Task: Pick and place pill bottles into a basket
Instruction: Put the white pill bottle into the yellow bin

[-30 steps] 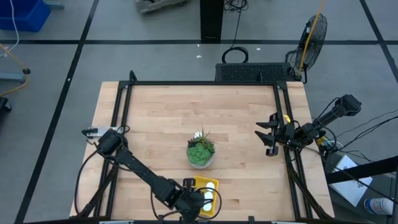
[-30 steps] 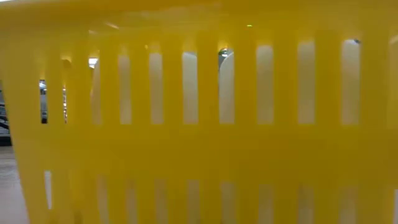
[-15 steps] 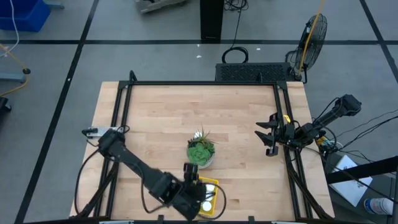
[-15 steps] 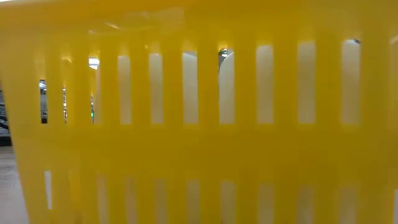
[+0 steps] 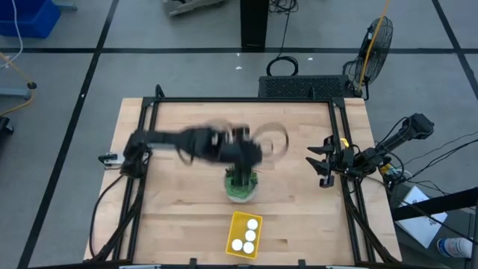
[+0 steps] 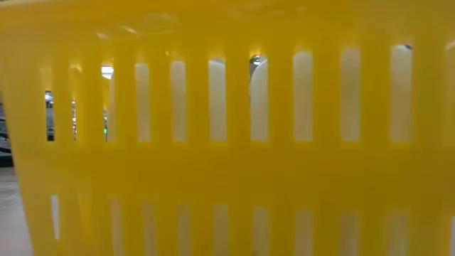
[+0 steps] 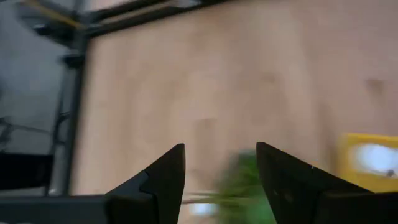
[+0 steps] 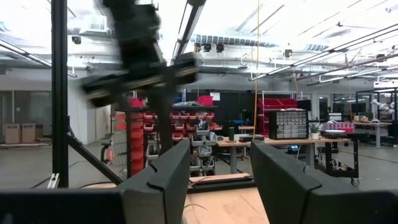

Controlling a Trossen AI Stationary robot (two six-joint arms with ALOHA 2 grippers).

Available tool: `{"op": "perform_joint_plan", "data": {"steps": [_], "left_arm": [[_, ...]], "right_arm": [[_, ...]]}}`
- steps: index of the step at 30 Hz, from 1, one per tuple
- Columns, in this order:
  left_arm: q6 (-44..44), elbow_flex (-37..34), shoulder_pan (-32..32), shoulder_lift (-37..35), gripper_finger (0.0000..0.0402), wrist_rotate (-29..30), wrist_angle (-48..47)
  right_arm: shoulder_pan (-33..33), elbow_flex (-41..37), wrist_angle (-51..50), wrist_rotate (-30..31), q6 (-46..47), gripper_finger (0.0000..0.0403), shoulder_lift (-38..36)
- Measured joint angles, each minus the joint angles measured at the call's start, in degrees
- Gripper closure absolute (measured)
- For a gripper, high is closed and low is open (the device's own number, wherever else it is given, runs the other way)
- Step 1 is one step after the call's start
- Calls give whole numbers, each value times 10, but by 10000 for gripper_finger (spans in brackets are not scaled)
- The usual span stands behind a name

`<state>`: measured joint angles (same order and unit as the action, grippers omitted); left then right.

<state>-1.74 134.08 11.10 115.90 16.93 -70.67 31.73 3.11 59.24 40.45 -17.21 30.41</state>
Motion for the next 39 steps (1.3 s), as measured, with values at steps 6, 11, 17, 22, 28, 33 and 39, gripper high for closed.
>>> {"op": "perform_joint_plan", "data": {"steps": [6, 11, 17, 22, 28, 33, 39], "left_arm": [[-93, 0, -133, -27, 193, -69, 2], [-158, -18, -239, -16, 201, -178, 9], [-196, -120, -315, -14, 213, -259, 79], [-211, -192, -322, -16, 223, -283, 120], [-211, -268, -310, -16, 231, -280, 140], [-204, -299, -299, -15, 228, -272, 147], [-199, -301, -288, -15, 226, -262, 151]], "right_arm": [[0, 0, -4, 0, 0, 243, 0], [0, 0, -4, 0, 0, 241, 0], [0, 0, -10, 0, 0, 243, 0], [0, 0, -11, 0, 0, 241, 0], [0, 0, -13, 0, 0, 242, 0], [0, 0, -13, 0, 0, 242, 0], [0, 0, -13, 0, 0, 241, 0]]}}
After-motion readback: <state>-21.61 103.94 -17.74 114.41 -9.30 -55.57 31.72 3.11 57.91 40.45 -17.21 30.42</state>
